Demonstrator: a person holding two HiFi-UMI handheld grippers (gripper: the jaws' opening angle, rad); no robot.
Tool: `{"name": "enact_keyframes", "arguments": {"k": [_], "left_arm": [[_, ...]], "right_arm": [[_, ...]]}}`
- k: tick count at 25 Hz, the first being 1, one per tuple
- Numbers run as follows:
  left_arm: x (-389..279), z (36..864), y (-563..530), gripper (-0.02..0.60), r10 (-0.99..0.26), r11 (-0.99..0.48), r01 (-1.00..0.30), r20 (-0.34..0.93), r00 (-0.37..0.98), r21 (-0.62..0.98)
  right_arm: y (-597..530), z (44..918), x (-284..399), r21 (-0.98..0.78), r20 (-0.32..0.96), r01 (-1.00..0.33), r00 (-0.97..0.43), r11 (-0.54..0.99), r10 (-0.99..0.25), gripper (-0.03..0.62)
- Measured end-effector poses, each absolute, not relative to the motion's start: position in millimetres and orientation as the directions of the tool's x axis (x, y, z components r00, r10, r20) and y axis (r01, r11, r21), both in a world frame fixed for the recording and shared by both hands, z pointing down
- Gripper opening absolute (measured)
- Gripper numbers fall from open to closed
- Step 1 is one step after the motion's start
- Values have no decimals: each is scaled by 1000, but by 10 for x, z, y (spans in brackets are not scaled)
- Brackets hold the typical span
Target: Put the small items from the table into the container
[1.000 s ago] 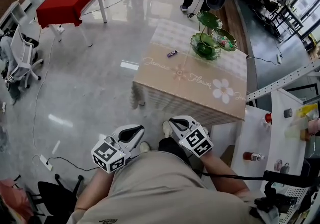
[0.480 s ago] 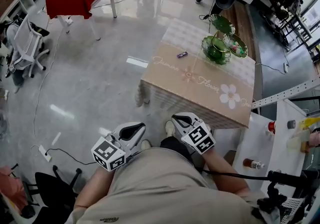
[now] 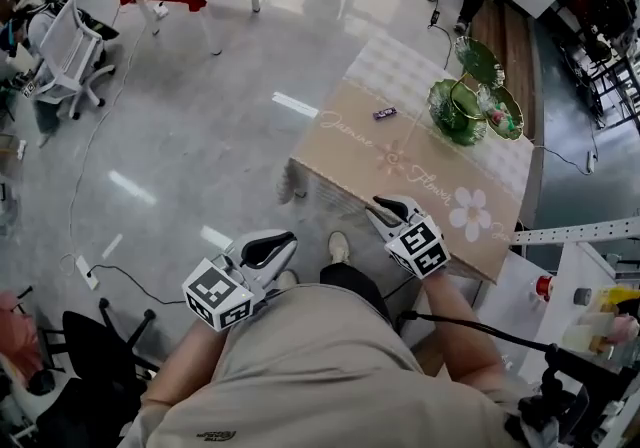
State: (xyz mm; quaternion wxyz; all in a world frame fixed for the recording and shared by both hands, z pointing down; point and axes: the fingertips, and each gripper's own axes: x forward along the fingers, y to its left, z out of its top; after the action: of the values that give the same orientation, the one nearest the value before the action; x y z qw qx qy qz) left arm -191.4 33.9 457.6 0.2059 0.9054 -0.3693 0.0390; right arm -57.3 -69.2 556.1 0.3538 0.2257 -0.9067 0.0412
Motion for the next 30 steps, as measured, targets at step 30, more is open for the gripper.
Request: {"name": "enact_keyframes", "arguments": {"k": [30], "left_arm": [[-1426, 4611, -944, 20, -823, -302, -878, 363, 437, 372]], "right_arm": [[-3722, 6932, -220, 221, 899, 121, -409, 968, -154, 173]]}}
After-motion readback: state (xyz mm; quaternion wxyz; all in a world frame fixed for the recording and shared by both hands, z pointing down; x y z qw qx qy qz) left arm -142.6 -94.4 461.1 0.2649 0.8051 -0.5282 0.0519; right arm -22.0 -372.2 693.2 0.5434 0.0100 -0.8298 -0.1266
